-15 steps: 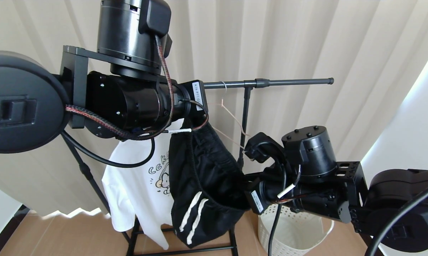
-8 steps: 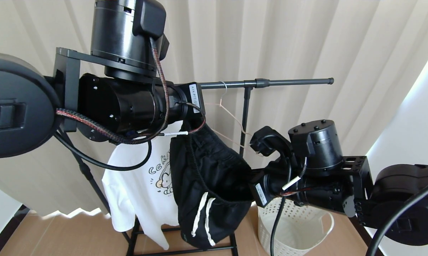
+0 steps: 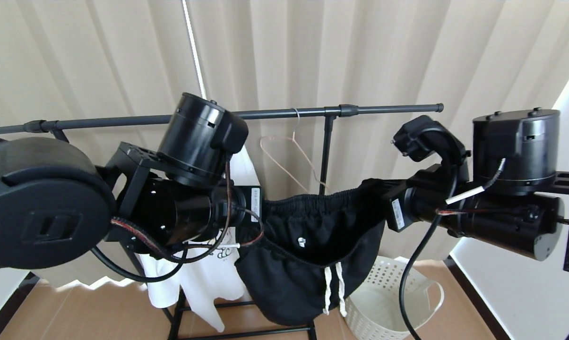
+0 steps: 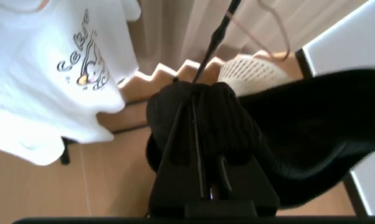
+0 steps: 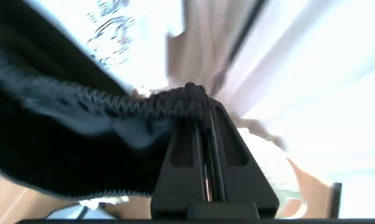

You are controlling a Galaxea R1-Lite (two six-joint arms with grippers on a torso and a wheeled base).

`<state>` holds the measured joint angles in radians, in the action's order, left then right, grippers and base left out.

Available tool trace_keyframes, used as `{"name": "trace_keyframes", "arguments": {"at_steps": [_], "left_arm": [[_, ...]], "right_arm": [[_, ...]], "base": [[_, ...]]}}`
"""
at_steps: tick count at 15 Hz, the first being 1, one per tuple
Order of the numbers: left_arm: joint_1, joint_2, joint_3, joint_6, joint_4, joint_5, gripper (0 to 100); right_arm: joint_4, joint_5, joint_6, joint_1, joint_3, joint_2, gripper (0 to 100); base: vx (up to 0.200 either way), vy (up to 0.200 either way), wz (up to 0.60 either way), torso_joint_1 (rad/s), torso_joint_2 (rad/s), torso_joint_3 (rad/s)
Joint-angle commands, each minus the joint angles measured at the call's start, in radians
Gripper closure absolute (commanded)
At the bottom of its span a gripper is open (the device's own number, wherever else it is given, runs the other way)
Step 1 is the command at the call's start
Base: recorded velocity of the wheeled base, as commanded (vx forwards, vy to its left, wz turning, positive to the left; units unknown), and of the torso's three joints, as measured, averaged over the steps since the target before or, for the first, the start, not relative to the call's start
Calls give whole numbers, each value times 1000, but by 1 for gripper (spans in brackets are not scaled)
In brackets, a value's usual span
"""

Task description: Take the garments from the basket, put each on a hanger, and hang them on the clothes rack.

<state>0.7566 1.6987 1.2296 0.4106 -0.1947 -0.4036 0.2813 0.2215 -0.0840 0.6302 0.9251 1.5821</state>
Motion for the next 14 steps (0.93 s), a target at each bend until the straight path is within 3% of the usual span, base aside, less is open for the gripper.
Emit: {"name": "trace_keyframes", "arguments": {"at_steps": [1,2,3,11,14], "left_arm": [[27,36,-68,10,26,-1,100],[43,44,-85,10,46,0,100],[47,44,-97,7,50,0,0],[59,42,-96,7,49,20,0],[50,-5,-110,7,49,170,0]], "right_arm": [[1,7,-5,-15,-9,-70,100],[1,12,-17,-27,-9,-73,100],[1,19,-40,-49,-11,-74,100],[1,56,-149,-153,-29,-102,100],[3,55,-161,-198,-23,-110,100]], "base": [[0,0,0,0,0,0],[0,0,0,0,0,0],[0,0,0,0,0,0],[0,0,0,0,0,0],[0,0,0,0,0,0]]}}
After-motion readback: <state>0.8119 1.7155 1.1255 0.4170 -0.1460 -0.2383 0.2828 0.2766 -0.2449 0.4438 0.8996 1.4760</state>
